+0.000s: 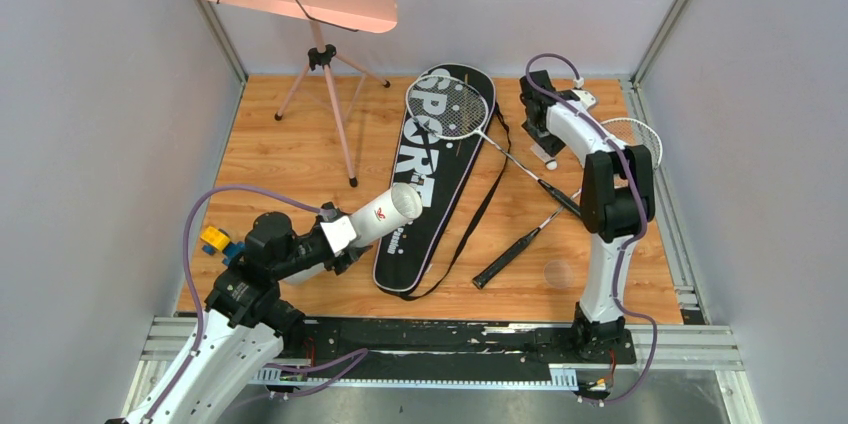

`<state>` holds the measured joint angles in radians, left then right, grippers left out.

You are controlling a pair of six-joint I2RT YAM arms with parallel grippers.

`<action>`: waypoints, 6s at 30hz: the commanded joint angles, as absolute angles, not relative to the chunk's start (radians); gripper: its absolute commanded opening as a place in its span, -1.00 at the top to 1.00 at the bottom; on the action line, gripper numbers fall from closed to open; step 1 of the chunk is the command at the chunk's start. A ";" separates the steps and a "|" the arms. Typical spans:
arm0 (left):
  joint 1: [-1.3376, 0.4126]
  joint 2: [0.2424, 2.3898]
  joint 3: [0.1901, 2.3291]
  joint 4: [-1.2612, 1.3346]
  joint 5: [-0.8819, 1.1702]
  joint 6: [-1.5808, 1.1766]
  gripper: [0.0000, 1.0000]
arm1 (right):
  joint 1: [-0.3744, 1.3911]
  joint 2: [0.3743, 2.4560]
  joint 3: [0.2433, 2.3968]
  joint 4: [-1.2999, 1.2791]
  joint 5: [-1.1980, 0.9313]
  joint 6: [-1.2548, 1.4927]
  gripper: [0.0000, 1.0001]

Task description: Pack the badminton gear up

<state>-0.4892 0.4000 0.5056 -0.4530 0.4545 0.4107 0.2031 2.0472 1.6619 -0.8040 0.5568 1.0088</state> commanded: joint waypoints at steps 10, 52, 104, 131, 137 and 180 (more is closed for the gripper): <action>-0.492 0.391 0.526 -0.396 0.462 0.423 -0.24 | 0.161 2.103 1.745 -0.828 0.546 1.012 -0.20; -0.492 0.396 0.526 -0.399 0.458 0.425 -0.24 | 0.174 1.270 1.093 -0.134 -0.264 0.827 1.00; -0.492 0.401 0.525 -0.401 0.455 0.426 -0.23 | 0.678 1.076 0.872 0.230 -0.486 0.955 0.89; -0.492 0.402 0.526 -0.400 0.457 0.426 -0.24 | 0.786 1.266 1.042 0.005 -0.503 0.771 0.03; -0.492 0.406 0.526 -0.400 0.460 0.428 -0.23 | 0.805 1.311 1.113 -0.081 -0.469 0.723 0.03; -0.492 0.415 0.528 -0.402 0.467 0.431 -0.23 | 0.809 0.924 0.897 -0.315 -0.120 0.761 -0.22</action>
<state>-0.4892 0.4217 0.5053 -0.4702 0.4473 0.4149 0.8085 1.0065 0.9863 -0.2718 -0.3248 0.6495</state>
